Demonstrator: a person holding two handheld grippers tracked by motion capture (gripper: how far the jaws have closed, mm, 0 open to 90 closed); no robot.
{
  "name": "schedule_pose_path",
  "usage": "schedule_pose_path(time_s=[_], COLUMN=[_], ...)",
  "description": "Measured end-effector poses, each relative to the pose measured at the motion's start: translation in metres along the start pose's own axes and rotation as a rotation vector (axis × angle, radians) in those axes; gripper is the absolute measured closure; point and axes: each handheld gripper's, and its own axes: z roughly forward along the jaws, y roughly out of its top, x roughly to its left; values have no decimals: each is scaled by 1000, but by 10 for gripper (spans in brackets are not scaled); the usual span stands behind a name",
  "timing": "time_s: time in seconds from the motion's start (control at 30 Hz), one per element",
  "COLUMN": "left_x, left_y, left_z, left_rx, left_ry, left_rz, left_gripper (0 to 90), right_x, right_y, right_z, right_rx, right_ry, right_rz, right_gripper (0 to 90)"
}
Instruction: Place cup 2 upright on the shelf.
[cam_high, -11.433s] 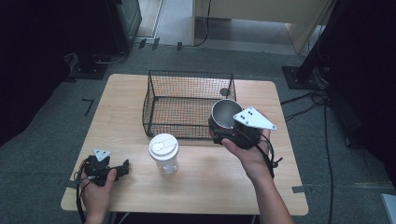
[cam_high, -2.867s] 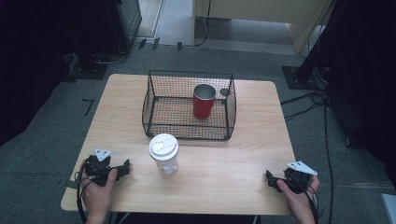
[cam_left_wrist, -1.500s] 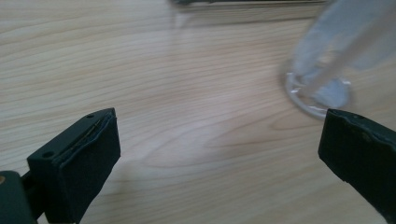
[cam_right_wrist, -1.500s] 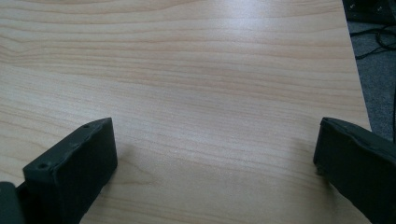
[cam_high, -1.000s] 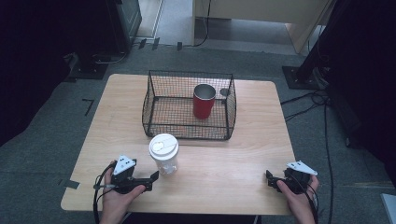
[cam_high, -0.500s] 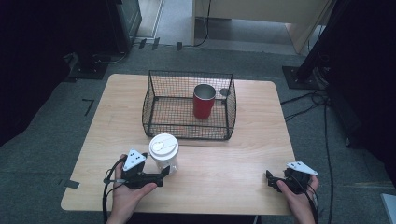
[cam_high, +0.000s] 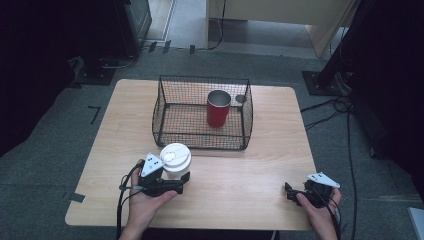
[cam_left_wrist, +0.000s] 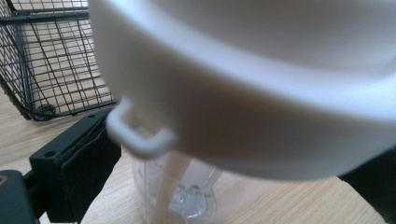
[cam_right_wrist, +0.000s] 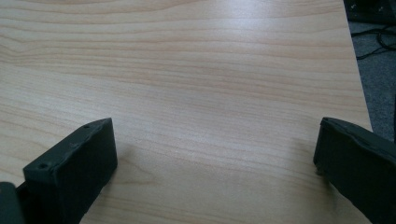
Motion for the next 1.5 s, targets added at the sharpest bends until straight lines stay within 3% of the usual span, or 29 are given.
schedule_pose_path(time_s=[0.17, 0.4, 0.77, 0.9, 1.03, 1.5], left_x=[-1, -2, -5, -6, -4, 1], left_y=[4, 6, 9, 9, 10, 35], left_z=[-1, 4, 8, 7, 7, -5], left_rx=[-29, -21, -29, -50, -62, -126], left_ry=[8, 27, 41, 74, 68, 90], left_rz=[-10, -2, 32, 58, 53, 72], left_gripper=[76, 81, 82, 141, 153, 161], right_x=[0, 0, 0, 0, 0, 0], right_y=[0, 0, 0, 0, 0, 0], right_z=[0, 0, 0, 0, 0, 0], right_rx=[0, 0, 0, 1, 0, 1], right_ry=[3, 5, 8, 8, 8, 8], right_rz=[-1, -2, -3, -2, -2, -1], right_gripper=[0, 0, 0, 0, 0, 0])
